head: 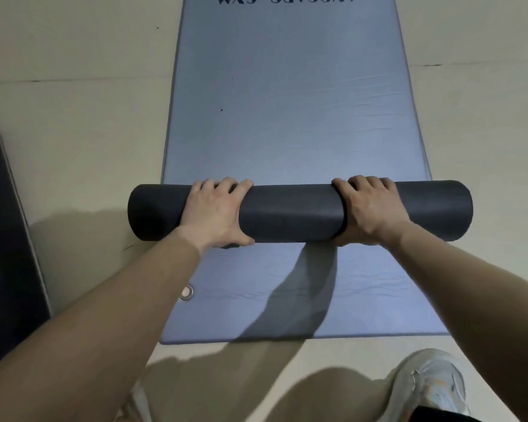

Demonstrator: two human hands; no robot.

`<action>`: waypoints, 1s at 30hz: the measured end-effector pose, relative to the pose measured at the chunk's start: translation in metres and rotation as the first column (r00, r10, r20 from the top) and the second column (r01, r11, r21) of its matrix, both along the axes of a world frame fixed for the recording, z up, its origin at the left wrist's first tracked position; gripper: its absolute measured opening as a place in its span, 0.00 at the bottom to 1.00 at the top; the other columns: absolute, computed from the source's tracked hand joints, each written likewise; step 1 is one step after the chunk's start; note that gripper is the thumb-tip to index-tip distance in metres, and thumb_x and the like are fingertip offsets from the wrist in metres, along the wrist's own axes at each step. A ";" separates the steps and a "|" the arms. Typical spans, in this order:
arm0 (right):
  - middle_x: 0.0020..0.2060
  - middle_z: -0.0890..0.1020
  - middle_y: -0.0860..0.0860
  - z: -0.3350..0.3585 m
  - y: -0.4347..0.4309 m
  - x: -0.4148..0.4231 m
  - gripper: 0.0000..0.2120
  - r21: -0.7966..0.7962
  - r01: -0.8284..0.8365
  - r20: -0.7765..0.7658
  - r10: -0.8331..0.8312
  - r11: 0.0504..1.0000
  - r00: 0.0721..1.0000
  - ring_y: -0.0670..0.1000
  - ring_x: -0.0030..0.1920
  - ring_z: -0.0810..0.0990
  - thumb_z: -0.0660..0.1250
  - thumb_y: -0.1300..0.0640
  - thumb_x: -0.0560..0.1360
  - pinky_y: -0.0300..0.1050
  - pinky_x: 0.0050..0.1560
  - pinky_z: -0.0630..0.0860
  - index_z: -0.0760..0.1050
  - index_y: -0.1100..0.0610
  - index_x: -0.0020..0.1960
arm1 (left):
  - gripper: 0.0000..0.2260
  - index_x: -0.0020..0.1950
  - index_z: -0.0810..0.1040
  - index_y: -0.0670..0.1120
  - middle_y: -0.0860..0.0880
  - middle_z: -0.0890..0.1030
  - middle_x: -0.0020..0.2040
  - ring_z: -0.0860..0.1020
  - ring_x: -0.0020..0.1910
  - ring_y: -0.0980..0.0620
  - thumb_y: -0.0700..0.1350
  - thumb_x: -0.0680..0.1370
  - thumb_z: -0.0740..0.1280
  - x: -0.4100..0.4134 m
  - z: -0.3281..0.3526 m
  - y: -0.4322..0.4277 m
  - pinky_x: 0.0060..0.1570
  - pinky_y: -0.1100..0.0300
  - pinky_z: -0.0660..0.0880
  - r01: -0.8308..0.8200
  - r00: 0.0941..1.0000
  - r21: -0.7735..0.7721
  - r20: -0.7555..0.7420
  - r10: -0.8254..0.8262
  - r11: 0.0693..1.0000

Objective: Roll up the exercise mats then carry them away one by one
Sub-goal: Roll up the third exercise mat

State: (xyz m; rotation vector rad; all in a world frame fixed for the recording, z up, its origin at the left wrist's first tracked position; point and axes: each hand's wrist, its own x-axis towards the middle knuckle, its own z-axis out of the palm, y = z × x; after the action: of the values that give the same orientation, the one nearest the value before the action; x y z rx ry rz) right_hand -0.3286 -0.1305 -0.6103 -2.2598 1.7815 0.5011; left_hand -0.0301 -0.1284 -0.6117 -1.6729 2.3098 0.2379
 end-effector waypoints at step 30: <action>0.71 0.72 0.58 0.001 0.083 0.001 0.60 -0.109 -0.015 -0.018 0.013 0.994 1.000 0.63 0.70 0.71 0.79 0.31 0.56 0.69 0.70 0.62 0.57 0.48 0.80 | 0.57 0.80 0.51 0.54 0.50 0.61 0.79 0.59 0.78 0.43 0.71 0.60 0.76 -0.006 -0.005 0.064 0.78 0.45 0.53 -0.128 0.991 0.071 -0.035 0.131 0.989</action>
State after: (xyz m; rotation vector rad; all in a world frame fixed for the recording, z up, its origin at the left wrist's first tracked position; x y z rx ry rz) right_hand -0.3281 -0.0478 -0.6092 -2.3487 1.8450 0.4363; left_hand -0.0359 -0.0645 -0.6166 -1.8012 2.1968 0.3757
